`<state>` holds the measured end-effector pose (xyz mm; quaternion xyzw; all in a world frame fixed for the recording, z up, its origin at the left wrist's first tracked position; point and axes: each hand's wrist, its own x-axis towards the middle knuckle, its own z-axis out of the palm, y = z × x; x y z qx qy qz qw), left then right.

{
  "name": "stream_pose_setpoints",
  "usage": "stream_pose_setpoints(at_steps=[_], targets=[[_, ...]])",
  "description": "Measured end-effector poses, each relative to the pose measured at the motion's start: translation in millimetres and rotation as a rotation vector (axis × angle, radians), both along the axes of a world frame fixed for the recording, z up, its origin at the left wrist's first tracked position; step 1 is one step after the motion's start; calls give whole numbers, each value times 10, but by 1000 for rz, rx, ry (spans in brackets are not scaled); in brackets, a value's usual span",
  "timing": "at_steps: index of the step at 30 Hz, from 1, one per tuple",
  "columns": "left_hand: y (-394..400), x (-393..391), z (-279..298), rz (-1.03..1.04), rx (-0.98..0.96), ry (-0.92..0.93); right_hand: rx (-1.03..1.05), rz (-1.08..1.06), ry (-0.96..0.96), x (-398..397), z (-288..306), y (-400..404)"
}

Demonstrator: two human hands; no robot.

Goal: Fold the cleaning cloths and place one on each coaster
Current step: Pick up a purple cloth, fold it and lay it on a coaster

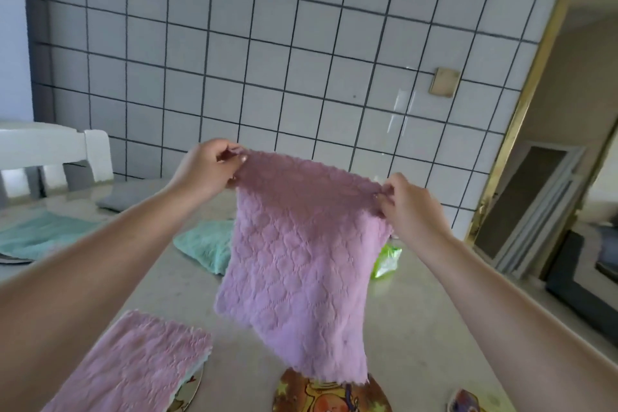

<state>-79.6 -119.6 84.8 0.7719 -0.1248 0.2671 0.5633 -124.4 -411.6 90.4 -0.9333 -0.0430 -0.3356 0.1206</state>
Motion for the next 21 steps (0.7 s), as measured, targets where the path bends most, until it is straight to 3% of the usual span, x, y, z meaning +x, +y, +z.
stream_pose_setpoints(at_steps=[2,5,10,13,16,21], targets=[[-64,-43,64,-67,-161,-3,28,20,-28,-50,42,-14],[-108,-125,132,-111,-244,-86,67,66,-94,-206,104,-49],[-82,-365,-28,-145,-209,-105,148,101,-178,-516,-2,-290],[-83,-566,-292,-62,-40,-120,48,64,-124,-690,-162,-436],[-22,-721,-641,-54,117,-75,-27,88,-12,-872,-358,-500],[28,-981,-1233,-234,234,111,318,306,448,-1118,-834,-637]])
